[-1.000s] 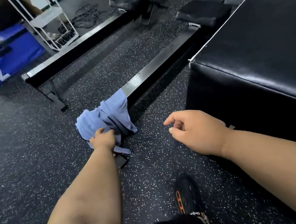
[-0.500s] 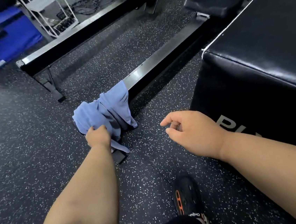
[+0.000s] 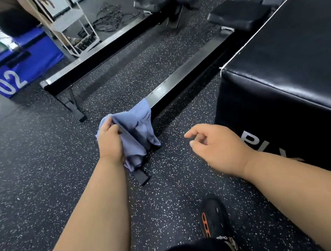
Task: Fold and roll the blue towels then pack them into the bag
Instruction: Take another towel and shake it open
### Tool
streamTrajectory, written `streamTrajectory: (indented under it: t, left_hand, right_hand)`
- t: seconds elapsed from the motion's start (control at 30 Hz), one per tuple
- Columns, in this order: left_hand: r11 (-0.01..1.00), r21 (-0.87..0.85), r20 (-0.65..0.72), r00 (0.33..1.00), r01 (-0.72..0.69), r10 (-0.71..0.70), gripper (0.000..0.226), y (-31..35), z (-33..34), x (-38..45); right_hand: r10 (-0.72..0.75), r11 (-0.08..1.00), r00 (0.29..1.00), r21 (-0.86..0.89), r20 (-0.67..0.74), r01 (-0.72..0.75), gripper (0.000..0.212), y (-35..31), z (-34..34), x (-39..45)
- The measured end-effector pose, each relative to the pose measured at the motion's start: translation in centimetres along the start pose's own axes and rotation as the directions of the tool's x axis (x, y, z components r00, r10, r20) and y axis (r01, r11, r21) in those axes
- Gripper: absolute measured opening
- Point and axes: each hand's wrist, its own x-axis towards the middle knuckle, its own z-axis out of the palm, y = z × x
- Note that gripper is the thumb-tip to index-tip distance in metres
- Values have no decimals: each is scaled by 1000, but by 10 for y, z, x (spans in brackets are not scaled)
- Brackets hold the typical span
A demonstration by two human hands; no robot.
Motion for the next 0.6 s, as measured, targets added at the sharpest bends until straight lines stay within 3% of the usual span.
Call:
streamTrajectory:
  t: [0.2, 0.3, 0.33, 0.43, 0.53, 0.6]
  left_hand:
    - [968, -252, 166, 985, 2, 41, 45, 69, 0, -64]
    - [900, -437, 153, 986, 10, 63, 12, 105, 12, -119]
    - [889, -457, 180, 981, 22, 68, 13, 114, 16, -138]
    - [874, -482, 303, 948, 59, 103, 31, 136, 22, -191]
    - [860, -504, 409, 899, 81, 155, 82, 153, 19, -234]
    - [852, -513, 488, 852, 102, 191, 99, 159, 16, -261]
  right_hand:
    - [16, 999, 993, 39, -117, -12, 19, -16, -22, -26]
    - [36, 994, 980, 110, -194, -15, 25, -23, -36, -45]
    - [58, 989, 974, 148, -218, -26, 26, -25, -41, -53]
    - [121, 970, 959, 236, -258, -58, 30, -29, -58, -80]
    - [172, 958, 949, 269, -264, -99, 36, -38, -73, -116]
    - [219, 936, 953, 321, -207, -145, 25, -46, -81, -142]
